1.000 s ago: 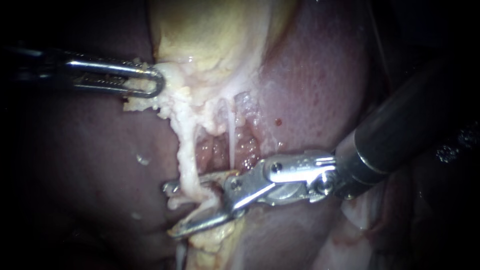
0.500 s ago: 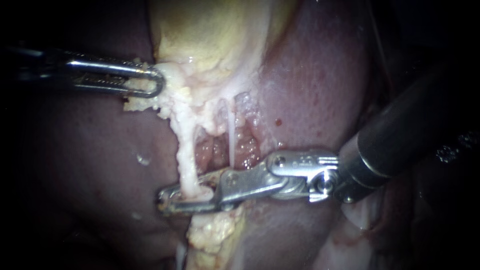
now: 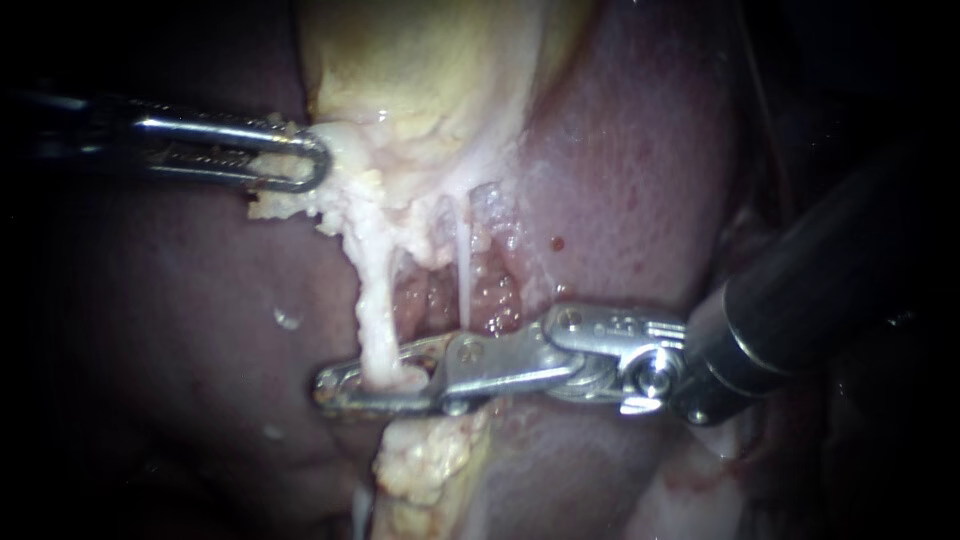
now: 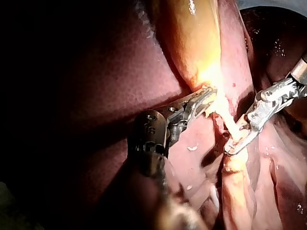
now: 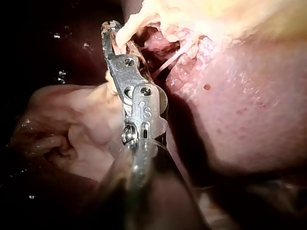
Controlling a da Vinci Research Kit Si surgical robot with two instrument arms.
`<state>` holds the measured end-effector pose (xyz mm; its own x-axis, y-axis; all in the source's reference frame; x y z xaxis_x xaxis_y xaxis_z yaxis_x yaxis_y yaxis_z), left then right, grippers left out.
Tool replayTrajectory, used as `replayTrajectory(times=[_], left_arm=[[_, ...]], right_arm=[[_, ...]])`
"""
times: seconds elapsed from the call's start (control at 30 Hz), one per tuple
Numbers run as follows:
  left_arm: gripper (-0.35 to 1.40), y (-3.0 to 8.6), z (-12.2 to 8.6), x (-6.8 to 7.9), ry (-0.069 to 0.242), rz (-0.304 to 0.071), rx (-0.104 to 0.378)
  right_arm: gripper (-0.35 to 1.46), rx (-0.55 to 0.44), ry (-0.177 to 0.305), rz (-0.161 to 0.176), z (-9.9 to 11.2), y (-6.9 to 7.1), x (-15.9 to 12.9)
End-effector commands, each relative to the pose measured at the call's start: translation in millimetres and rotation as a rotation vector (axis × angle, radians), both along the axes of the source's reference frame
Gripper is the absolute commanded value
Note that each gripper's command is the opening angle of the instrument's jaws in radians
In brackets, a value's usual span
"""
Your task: Clipping second clip left tube
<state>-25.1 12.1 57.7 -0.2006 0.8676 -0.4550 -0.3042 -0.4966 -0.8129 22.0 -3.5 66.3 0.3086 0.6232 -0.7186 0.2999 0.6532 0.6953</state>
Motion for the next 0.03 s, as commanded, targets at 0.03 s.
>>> replayTrajectory(times=[0.03], left_arm=[[-0.35,0.0,0.0,0.0,0.000,0.000,0.000]], right_arm=[[-0.35,0.001,0.001,-0.003,0.2,0.0,0.0]])
